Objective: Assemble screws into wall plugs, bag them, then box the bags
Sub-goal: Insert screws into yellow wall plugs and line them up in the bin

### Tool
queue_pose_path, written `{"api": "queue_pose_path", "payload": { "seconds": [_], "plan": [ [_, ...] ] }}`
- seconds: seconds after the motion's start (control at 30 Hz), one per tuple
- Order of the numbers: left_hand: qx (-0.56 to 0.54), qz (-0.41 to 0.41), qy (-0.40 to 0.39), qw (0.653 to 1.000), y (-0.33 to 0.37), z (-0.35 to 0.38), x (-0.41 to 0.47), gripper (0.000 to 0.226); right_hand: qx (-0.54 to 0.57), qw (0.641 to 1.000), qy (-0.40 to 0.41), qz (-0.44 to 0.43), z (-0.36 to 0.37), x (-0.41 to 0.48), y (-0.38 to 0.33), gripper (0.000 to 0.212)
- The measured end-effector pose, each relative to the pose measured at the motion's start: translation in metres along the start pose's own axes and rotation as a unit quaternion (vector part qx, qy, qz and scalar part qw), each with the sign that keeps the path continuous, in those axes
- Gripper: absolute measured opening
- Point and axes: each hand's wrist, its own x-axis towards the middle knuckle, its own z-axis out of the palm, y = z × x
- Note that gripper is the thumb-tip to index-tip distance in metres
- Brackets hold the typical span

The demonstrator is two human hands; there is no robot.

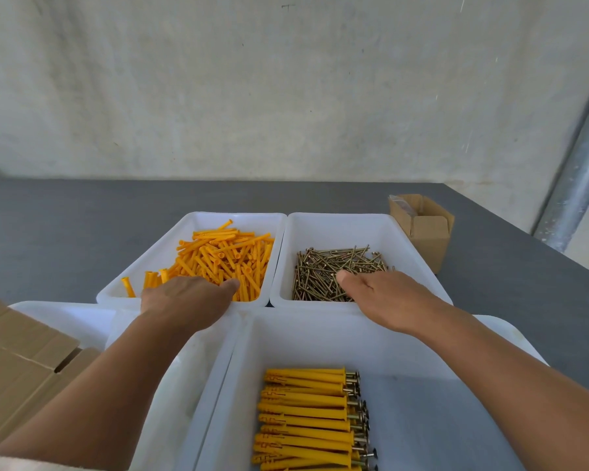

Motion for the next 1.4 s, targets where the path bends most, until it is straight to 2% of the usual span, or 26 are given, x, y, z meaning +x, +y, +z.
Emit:
{"api": "queue_pose_path", "payload": {
  "seconds": [0.1, 0.23, 0.5, 0.67, 0.83, 1.03, 1.2, 1.33, 1.4],
  "plan": [
    [-0.003, 0.004, 0.003, 1.000, 0.000, 0.000, 0.001, 0.068, -0.037, 0.998, -0.049, 0.019, 0.001, 0.003, -0.001, 0.079],
    [-0.020, 0.006, 0.013, 1.000, 0.000, 0.000, 0.001, 0.066, -0.083, 0.994, -0.068, 0.017, 0.006, 0.007, 0.000, 0.085],
    [-0.056, 0.040, 0.040, 0.997, 0.000, 0.000, 0.001, 0.062, -0.085, 0.995, -0.058, -0.007, 0.006, 0.004, -0.001, 0.071],
    [-0.065, 0.052, 0.083, 0.993, 0.002, -0.003, -0.003, 0.055, -0.054, 0.998, -0.006, -0.021, 0.008, 0.003, 0.002, 0.059],
    [-0.093, 0.057, 0.118, 0.987, 0.003, -0.006, -0.007, 0.056, -0.013, 0.998, 0.052, -0.044, 0.008, 0.001, 0.003, 0.057],
    [-0.126, 0.043, 0.077, 0.988, 0.004, -0.012, -0.008, 0.060, 0.029, 0.994, 0.080, -0.074, 0.006, 0.001, 0.002, 0.049],
    [-0.135, 0.106, 0.005, 0.985, 0.006, -0.020, -0.015, 0.059, 0.087, 0.994, 0.019, -0.063, -0.002, -0.003, 0.000, 0.022],
    [-0.095, 0.181, -0.042, 0.978, 0.010, -0.031, -0.023, 0.028, 0.118, 0.991, -0.013, -0.068, -0.008, -0.006, -0.002, 0.015],
    [-0.114, 0.184, -0.055, 0.975, 0.010, -0.035, -0.025, 0.012, 0.113, 0.991, -0.005, -0.071, -0.008, -0.005, -0.002, 0.017]
  ]
}}
